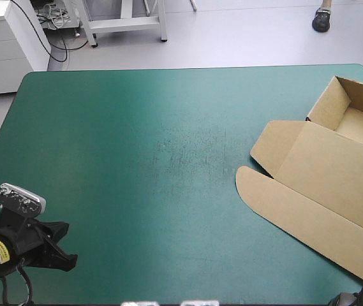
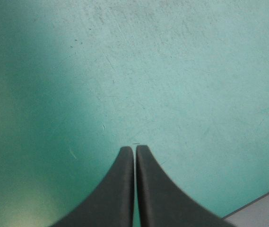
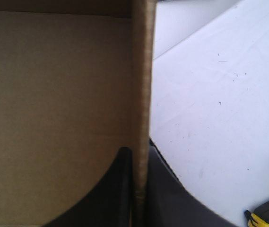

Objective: Fold the box

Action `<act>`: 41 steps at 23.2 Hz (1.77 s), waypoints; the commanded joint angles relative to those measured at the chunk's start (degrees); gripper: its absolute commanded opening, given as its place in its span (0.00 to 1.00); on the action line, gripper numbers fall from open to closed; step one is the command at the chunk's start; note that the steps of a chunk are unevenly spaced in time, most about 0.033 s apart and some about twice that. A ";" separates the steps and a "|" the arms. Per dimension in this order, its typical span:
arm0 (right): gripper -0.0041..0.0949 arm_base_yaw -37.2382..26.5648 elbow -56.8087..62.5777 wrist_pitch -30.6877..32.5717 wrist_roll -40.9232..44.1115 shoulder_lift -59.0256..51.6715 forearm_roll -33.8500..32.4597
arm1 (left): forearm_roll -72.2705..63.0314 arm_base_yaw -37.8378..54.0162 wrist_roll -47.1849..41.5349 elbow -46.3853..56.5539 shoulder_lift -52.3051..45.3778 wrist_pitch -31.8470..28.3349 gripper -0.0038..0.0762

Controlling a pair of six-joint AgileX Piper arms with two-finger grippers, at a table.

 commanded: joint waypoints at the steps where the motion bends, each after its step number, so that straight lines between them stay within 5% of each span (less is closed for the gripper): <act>1: 0.03 -0.36 -1.76 -1.58 -0.37 -2.09 -0.38 | -0.33 -0.31 -0.09 -1.18 0.30 -2.82 0.04; 4: 0.16 -0.36 -1.76 -1.58 -1.65 -2.13 -0.27 | -0.33 -0.31 -0.09 -1.18 0.30 -2.89 0.04; 10: 0.90 -0.36 -1.76 -1.47 -1.14 -3.46 0.00 | -0.33 -0.31 -0.09 -1.18 0.30 -2.89 0.04; 12: 0.93 -0.36 -1.76 -1.47 -1.16 -5.46 1.14 | -0.33 -0.31 -0.09 -1.18 0.30 -2.89 0.04; 17: 0.92 0.36 -1.76 -1.47 -5.72 -15.76 16.74 | -0.55 -0.31 -0.09 -1.18 0.30 -2.89 0.04; 20: 0.83 3.01 -1.76 -1.47 -5.84 -21.91 18.44 | -0.69 -0.31 -0.09 -1.18 0.30 -2.89 0.04; 24: 0.40 11.12 -1.76 -1.57 -5.58 -29.99 18.28 | -0.72 -0.31 -0.09 -1.18 0.30 -2.89 0.04; 26: 0.11 17.45 -1.76 -1.57 -7.58 -32.75 17.11 | -0.43 -0.31 -0.20 -1.18 0.30 -2.89 0.04; 27: 0.04 23.52 -1.65 -1.57 -8.44 -34.82 15.37 | 0.00 -0.31 -0.47 -1.18 0.30 -2.89 0.04; 33: 0.04 43.13 15.27 -7.28 -5.15 -44.89 5.61 | 1.55 -0.31 -0.69 -1.18 0.30 -2.95 0.04; 38: 0.04 45.94 43.87 -30.24 -6.13 -63.33 6.38 | 4.99 -0.31 0.20 -1.03 -3.42 -5.23 0.04; 41: 0.04 45.94 52.72 -34.68 -6.26 -70.47 6.47 | 4.99 -0.31 0.20 0.18 -6.04 -9.12 0.04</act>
